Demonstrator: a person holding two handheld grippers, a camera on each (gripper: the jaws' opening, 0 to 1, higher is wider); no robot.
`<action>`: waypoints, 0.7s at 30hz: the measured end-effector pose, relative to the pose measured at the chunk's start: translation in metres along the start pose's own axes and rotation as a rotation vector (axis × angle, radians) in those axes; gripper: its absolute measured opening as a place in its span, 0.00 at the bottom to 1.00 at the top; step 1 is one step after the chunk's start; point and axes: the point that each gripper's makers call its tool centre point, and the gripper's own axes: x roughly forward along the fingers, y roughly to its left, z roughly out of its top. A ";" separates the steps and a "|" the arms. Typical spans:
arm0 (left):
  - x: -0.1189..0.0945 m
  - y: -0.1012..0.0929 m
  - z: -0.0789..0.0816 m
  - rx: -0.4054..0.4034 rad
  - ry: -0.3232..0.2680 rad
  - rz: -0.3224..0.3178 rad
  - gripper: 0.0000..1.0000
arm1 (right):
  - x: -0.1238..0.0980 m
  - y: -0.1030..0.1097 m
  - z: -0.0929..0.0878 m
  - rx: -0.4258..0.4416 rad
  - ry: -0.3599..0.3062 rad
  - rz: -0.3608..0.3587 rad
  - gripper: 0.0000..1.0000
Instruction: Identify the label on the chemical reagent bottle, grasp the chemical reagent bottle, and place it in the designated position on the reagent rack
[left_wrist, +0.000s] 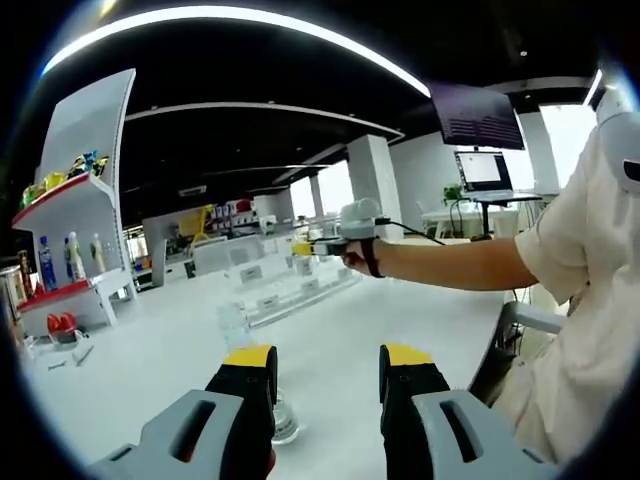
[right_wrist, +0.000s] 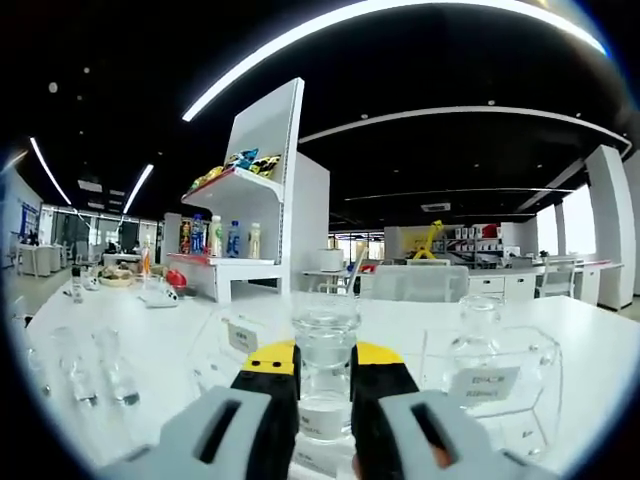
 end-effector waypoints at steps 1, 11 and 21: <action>0.000 0.000 0.000 0.001 -0.001 -0.001 0.42 | 0.000 0.000 -0.001 -0.001 0.001 0.000 0.18; 0.001 -0.002 0.001 0.006 0.000 -0.005 0.42 | -0.005 0.006 -0.010 -0.007 0.009 0.000 0.18; 0.001 -0.001 0.000 0.005 0.000 -0.003 0.42 | -0.010 0.012 -0.016 -0.009 0.022 -0.001 0.18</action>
